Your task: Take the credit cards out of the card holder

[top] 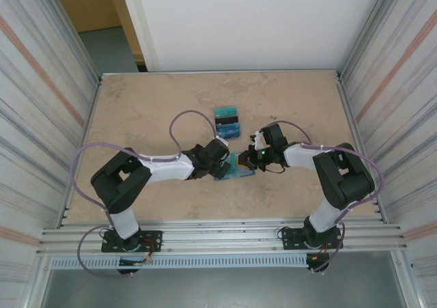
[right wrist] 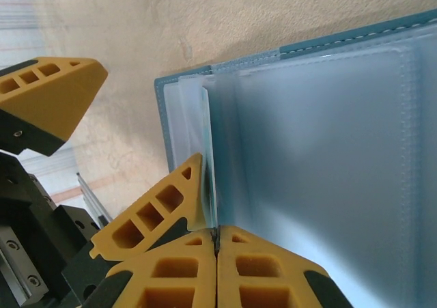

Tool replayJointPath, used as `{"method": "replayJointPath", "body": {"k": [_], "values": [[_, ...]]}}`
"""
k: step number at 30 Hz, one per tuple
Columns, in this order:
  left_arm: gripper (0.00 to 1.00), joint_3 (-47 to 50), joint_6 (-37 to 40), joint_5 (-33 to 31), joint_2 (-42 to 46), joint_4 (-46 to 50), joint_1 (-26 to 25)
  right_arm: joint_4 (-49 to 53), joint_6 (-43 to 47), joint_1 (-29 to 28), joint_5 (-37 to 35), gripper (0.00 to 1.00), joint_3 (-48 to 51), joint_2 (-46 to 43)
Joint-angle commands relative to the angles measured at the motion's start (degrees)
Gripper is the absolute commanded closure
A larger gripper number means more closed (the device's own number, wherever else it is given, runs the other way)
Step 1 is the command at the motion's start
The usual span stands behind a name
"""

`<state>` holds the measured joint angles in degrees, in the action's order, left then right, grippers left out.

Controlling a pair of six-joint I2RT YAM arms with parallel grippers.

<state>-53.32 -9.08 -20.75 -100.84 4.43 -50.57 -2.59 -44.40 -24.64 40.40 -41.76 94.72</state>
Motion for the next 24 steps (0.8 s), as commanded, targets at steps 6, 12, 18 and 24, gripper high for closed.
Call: {"method": "replayJointPath", "body": {"k": [6, 12, 18, 24], "values": [[0.01, 0.19, 0.47, 0.84, -1.47, 2.12, 0.25, -3.71, -1.22, -2.20, 0.62, 0.79, -0.68, 2.15], [0.01, 0.56, -0.06, 0.89, -0.99, 2.53, 0.21, -1.60, -0.23, -2.74, -2.11, 0.92, -1.88, 2.56], [0.01, 1.01, 0.63, 0.39, 2.23, 3.04, 0.81, 12.44, 7.73, -2.45, -9.92, 0.95, -5.51, -3.28], [0.01, 0.57, 2.10, -0.08, 7.16, 4.21, 1.46, 21.47, 13.49, -2.60, -15.07, 0.95, -8.61, -7.67]]}}
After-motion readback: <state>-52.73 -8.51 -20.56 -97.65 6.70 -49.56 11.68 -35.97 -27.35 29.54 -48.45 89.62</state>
